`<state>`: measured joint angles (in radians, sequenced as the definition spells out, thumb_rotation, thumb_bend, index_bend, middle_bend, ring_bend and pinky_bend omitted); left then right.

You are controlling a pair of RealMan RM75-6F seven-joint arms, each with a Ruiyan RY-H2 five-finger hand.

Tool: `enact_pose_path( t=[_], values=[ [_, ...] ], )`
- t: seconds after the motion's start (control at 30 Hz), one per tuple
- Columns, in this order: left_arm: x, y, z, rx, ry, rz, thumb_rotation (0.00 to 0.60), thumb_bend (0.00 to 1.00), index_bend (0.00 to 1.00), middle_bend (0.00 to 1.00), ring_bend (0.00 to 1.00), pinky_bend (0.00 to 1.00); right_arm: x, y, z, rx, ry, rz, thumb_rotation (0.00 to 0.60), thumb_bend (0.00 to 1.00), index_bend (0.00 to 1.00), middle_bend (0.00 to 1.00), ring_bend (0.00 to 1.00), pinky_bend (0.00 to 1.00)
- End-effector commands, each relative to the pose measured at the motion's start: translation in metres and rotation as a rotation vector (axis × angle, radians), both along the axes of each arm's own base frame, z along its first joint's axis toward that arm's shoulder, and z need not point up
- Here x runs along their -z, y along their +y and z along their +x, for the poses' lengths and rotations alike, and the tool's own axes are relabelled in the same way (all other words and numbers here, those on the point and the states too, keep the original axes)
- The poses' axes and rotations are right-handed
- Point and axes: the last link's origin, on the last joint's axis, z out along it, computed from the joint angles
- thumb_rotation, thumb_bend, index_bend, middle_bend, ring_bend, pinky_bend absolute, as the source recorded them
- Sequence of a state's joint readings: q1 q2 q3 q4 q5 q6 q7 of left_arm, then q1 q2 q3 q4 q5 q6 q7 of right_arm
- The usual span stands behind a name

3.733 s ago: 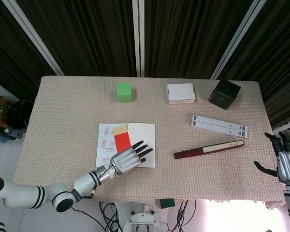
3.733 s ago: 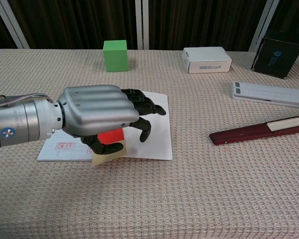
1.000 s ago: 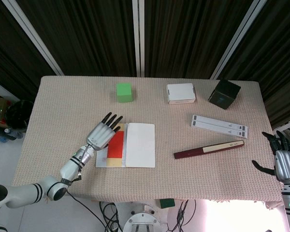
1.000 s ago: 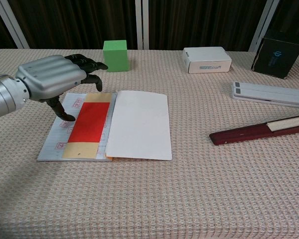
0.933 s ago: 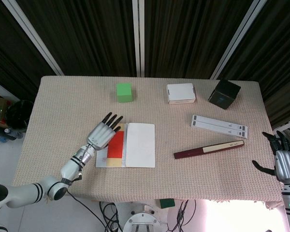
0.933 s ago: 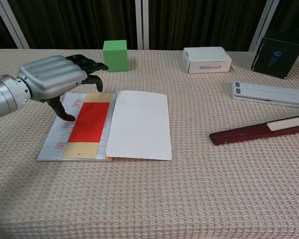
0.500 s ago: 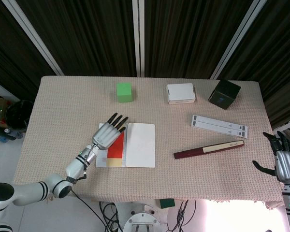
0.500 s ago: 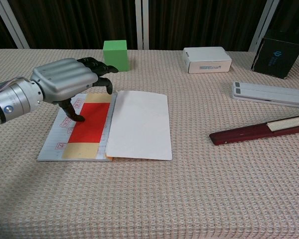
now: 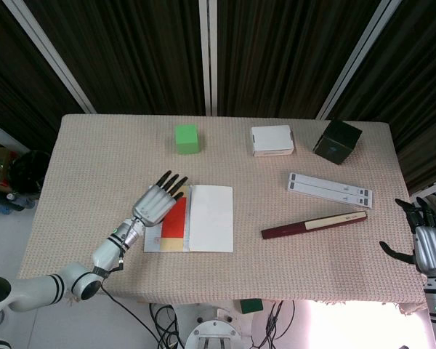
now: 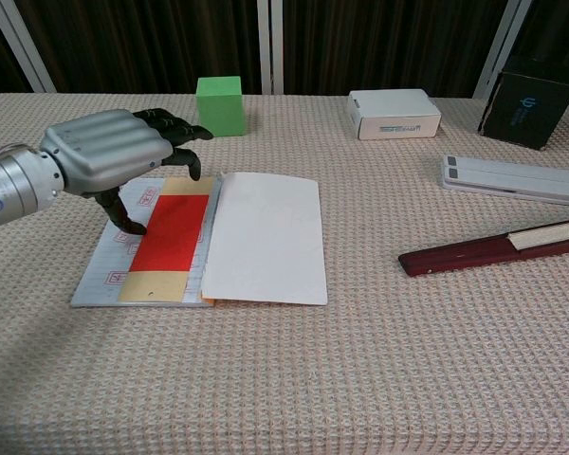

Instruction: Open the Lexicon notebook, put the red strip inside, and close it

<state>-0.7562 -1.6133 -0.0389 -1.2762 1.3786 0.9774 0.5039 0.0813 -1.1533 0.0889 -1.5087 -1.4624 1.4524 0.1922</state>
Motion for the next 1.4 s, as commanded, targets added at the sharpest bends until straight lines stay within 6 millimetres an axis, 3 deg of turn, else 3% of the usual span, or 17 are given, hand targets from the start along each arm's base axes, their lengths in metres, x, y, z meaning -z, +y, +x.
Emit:
enact_pose_path(
  t=[0.03,0.97,1.27,1.4],
  values=[
    [0.001,-0.001,-0.001,-0.006,0.008,-0.006,0.6,0.03,0.27,0.0,0.0,0.05,0.0,0.0,0.0,0.001,-0.001,0.001,0.6,0.13,0.15,0.16,0.0,0.11],
    [0.01,0.002,0.017,0.016,-0.016,-0.042,0.6,0.03,0.27,0.0,0.0,0.05,-0.002,0.001,-0.002,0.008,0.001,-0.006,0.6,0.13,0.15,0.16,0.0,0.11],
    [-0.002,0.003,0.016,-0.005,-0.051,-0.013,0.6,0.03,0.27,0.0,0.0,0.05,-0.002,0.001,-0.002,0.005,0.001,-0.006,0.6,0.13,0.15,0.16,0.0,0.11],
    [-0.014,-0.006,0.017,-0.027,-0.125,-0.02,0.6,0.03,0.27,0.0,0.0,0.05,-0.004,-0.001,-0.001,-0.001,0.0,-0.009,0.6,0.13,0.15,0.16,0.0,0.11]
  ],
)
